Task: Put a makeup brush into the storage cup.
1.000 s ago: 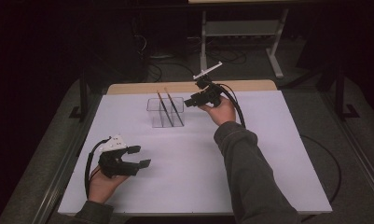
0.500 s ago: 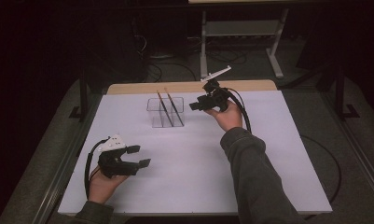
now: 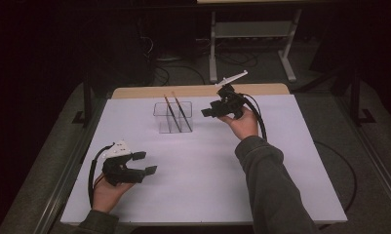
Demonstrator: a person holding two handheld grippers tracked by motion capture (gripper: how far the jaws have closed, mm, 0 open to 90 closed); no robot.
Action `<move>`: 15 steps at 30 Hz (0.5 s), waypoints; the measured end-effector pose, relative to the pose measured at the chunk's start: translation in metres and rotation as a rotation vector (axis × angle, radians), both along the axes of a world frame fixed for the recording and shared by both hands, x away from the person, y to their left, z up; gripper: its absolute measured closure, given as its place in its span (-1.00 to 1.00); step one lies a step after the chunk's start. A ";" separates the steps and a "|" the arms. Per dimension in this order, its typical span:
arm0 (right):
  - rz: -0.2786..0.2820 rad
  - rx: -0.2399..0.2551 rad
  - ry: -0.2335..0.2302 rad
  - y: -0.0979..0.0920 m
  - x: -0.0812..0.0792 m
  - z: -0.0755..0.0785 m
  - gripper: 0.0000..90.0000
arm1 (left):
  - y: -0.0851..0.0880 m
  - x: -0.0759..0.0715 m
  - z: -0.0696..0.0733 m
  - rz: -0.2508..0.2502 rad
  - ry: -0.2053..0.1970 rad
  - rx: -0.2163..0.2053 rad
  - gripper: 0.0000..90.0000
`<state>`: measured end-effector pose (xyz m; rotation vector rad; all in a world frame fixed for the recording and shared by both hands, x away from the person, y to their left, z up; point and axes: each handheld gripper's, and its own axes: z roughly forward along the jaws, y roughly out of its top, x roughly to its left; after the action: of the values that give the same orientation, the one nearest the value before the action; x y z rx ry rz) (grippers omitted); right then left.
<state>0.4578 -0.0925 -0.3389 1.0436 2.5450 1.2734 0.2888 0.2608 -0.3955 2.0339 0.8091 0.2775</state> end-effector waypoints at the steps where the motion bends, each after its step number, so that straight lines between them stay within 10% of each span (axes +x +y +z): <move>1: 0.001 -0.001 -0.003 -0.001 -0.001 0.000 -0.06 | 0.000 0.000 0.000 -0.001 -0.003 -0.001 -0.38; 15: -0.013 0.003 0.003 -0.016 -0.010 -0.007 -0.10 | 0.000 0.001 -0.001 -0.001 -0.003 0.009 -0.38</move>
<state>0.4479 -0.1082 -0.3457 1.0613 2.5354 1.2741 0.2897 0.2605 -0.3961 2.0421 0.8066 0.2839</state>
